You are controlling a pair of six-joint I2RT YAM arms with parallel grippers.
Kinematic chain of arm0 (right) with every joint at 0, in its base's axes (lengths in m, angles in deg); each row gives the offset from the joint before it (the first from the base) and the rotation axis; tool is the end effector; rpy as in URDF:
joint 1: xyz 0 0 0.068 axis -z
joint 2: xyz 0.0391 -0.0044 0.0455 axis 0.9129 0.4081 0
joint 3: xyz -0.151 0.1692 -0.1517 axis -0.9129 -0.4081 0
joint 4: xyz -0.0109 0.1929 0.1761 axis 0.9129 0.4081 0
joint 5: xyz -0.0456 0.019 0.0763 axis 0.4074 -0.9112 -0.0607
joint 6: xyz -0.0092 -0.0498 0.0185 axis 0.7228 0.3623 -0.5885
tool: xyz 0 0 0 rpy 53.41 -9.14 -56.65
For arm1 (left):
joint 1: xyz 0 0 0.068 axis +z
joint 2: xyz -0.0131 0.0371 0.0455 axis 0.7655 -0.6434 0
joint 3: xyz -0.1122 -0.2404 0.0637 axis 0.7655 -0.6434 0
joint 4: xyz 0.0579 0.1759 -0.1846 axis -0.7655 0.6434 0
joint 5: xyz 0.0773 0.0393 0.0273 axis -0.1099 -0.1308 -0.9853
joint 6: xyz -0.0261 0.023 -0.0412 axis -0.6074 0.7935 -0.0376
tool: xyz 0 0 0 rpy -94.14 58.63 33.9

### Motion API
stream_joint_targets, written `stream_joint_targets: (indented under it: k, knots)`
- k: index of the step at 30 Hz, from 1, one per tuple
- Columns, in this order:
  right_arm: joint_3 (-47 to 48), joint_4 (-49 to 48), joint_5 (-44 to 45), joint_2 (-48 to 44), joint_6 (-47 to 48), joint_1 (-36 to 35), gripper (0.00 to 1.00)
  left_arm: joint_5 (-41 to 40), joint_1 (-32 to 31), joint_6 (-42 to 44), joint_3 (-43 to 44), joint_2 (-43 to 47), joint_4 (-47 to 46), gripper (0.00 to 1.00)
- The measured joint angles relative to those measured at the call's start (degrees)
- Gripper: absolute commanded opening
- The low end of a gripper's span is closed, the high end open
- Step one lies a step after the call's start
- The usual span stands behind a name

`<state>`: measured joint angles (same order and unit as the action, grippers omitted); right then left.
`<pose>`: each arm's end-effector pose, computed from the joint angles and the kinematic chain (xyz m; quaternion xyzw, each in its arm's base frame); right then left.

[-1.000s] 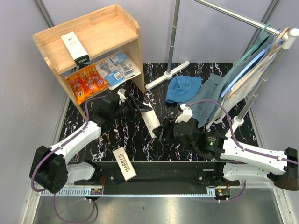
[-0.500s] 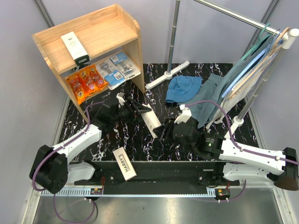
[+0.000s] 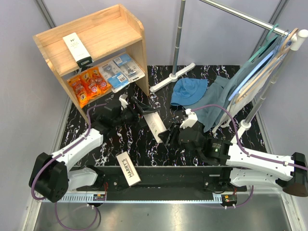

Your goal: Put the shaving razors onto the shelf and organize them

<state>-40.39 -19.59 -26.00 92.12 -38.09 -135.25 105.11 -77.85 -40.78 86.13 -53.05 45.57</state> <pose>0.0941 0.2025 0.3023 0.0137 0.8345 0.3521 0.4237 0.2214 -0.1360 0.2557 -0.2454 0.7796 -0.5567 0.1485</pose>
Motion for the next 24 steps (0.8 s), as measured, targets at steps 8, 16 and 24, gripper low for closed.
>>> stream_joint_targets:
  k: [8, 16, 24]
  knots:
    - [-0.2, -1.1, 0.0, -0.8, -0.1, 0.0, 0.0, -1.0, 0.0, 8.2, 8.7, 1.2, 12.5, 0.99]
    - [-1.0, -0.6, 0.0, -1.2, -0.2, 0.0, 0.0, -8.9, -0.1, 21.9, 18.3, 6.0, 30.8, 0.99]
    - [-1.8, 0.5, 0.0, -3.0, -0.1, 0.0, 0.0, -22.2, -0.1, 32.0, 19.5, 11.4, 47.4, 0.99]
